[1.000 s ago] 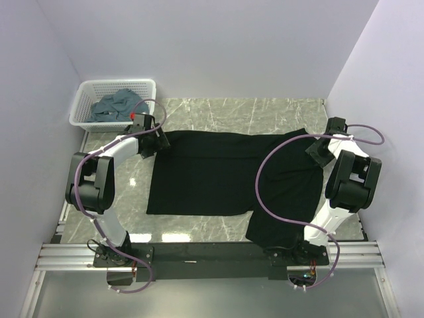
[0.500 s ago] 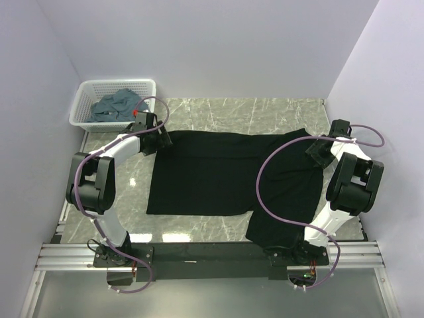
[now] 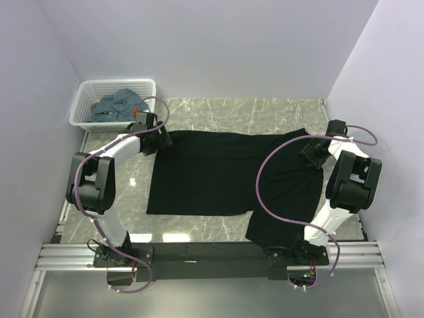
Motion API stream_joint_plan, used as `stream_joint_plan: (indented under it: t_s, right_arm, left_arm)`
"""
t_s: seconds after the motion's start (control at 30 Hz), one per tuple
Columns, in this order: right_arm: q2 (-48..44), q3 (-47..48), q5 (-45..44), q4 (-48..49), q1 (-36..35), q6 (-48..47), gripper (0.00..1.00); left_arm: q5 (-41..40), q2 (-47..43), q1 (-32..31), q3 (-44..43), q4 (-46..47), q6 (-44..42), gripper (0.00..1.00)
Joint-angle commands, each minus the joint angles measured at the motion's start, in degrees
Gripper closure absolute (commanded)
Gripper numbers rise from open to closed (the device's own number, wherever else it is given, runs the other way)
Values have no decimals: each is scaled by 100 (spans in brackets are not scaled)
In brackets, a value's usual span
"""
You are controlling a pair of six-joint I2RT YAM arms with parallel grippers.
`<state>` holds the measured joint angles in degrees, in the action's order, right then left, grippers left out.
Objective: Fold and stack the t-shirts
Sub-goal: Fold the tshirt
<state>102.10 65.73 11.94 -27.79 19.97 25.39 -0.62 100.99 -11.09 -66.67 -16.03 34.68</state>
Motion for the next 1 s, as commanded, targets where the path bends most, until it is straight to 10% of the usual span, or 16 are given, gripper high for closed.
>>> stream_joint_plan:
  t_s: [0.0,0.43,0.97]
  right_arm:
    - [46,325,107,-279,-186,-51,44]
    - [135,651,-859,-632,-1065,-271,46]
    - [-156,247,-880,-86,68,-420,47]
  left_arm:
    - [80,-176,-25,-232,4,-93,21]
    - [89,-202,-25,-250,-5,-66,21]
    - [124,-282,-33,-223,21,-84,21]
